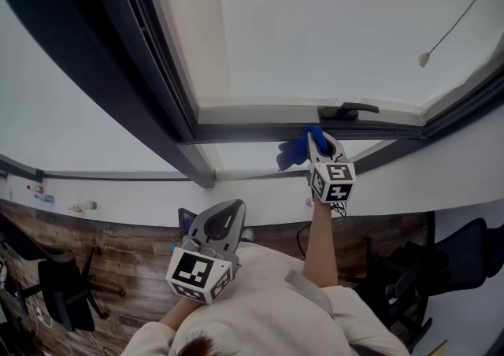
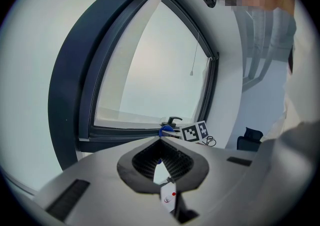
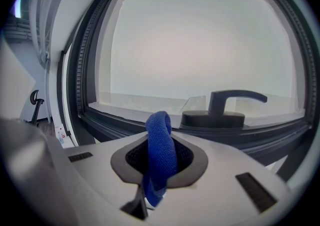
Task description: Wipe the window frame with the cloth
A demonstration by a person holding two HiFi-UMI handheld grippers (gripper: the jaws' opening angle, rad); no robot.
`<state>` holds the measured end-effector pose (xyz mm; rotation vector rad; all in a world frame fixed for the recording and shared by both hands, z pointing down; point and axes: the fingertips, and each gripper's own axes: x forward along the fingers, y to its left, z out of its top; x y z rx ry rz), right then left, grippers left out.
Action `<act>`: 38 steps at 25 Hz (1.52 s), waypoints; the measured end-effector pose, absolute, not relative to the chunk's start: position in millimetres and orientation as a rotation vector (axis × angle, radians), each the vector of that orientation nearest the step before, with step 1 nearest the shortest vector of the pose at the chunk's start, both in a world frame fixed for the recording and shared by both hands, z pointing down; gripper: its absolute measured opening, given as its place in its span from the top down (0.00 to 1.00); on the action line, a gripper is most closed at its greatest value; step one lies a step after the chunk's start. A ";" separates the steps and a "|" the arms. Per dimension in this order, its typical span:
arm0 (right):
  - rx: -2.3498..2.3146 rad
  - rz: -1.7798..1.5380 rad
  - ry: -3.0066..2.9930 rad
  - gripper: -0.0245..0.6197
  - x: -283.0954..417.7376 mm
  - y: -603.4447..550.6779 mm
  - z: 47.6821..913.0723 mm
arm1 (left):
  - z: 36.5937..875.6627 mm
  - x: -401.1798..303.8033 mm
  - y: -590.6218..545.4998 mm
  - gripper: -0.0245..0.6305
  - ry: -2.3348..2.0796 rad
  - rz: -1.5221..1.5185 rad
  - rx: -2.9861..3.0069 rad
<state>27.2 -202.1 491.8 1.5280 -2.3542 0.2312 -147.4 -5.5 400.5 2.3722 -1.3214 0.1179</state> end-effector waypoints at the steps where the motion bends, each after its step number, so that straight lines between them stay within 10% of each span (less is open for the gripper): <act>1: 1.532 0.231 -2.354 0.88 28.4 -202.4 492.0 | 400.3 -146.9 -5.7 0.95 -1.320 0.118 2.374; 38: 1.739 0.270 -2.266 0.88 105.6 -211.0 489.9 | 400.8 -134.4 -13.4 0.96 -1.325 0.127 2.363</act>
